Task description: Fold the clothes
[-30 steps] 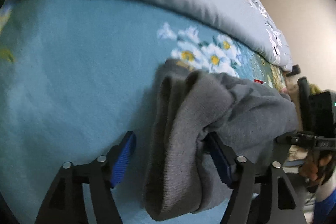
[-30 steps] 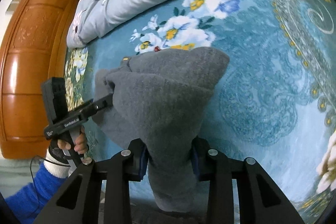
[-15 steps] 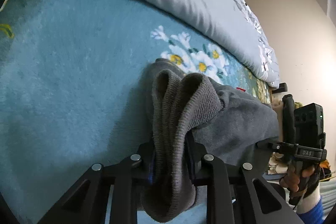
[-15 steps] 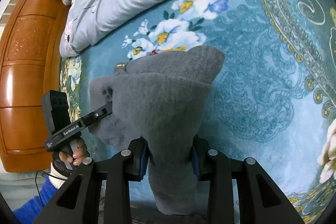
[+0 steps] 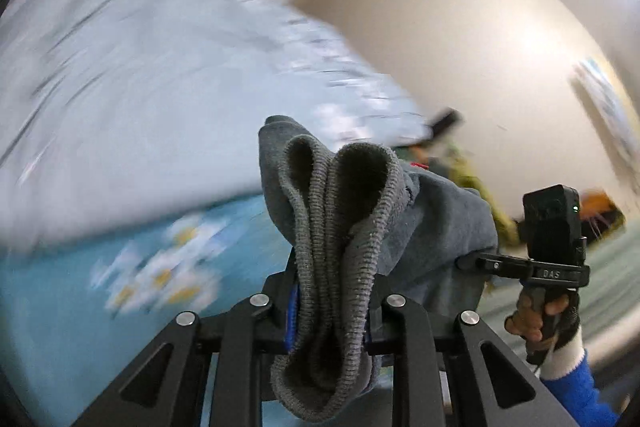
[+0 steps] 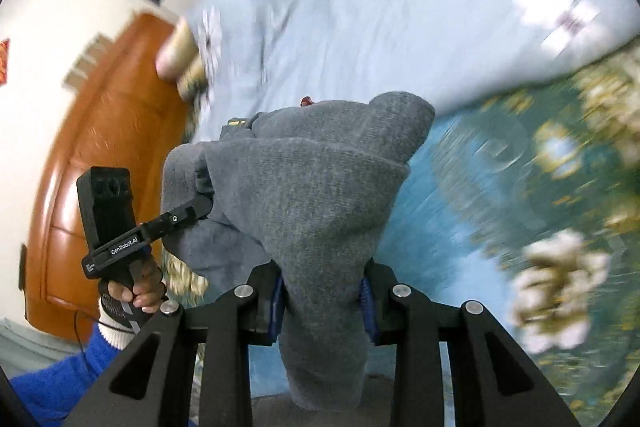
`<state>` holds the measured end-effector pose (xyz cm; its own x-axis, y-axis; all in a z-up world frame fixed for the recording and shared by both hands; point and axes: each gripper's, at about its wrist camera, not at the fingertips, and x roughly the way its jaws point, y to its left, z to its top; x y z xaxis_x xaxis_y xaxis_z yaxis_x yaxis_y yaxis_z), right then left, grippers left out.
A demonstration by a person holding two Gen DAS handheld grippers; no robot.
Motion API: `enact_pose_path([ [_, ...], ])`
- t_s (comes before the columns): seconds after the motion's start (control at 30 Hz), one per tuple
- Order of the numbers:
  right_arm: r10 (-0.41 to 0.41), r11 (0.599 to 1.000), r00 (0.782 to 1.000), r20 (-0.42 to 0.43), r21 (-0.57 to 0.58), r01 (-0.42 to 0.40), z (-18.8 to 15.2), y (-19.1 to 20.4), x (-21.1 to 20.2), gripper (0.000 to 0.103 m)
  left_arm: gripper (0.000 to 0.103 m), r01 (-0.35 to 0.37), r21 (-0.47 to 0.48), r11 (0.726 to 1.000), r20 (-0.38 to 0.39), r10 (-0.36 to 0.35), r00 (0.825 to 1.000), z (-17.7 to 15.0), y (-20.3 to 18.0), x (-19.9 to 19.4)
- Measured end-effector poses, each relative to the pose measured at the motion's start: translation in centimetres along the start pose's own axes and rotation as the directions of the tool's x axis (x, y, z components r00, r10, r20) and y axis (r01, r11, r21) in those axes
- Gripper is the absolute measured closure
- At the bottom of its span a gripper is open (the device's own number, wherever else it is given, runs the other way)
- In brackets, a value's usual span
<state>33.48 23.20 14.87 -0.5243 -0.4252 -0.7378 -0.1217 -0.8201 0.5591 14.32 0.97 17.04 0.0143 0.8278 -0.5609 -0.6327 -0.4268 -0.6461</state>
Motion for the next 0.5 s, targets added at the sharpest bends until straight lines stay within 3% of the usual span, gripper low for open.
enact_pose_path([
  [0.13, -0.050, 0.998, 0.984, 0.172, 0.031, 0.046, 0.7, -3.2, -12.5, 0.071, 0.079, 0.149, 0.107, 0.983, -0.038, -0.146, 0.989, 6.7, -10.0, 5.0],
  [0.27, -0.138, 0.989, 0.944, 0.300, 0.098, 0.113, 0.5, -7.7, -23.5, 0.071, 0.079, 0.266, 0.223, 0.938, -0.112, -0.246, 0.963, 11.5, -20.5, 11.7],
  [0.4, -0.230, 0.963, 0.901, 0.368, 0.219, 0.157, 0.1, -13.7, -32.1, 0.071, 0.079, 0.355, 0.237, 0.904, -0.216, -0.307, 0.927, 15.4, -28.7, 19.7],
  [0.5, -0.280, 0.938, 0.875, 0.394, 0.304, 0.163, -0.1, -18.7, -36.3, 0.071, 0.079, 0.391, 0.231, 0.891, -0.281, -0.324, 0.904, 16.8, -33.5, 26.4],
])
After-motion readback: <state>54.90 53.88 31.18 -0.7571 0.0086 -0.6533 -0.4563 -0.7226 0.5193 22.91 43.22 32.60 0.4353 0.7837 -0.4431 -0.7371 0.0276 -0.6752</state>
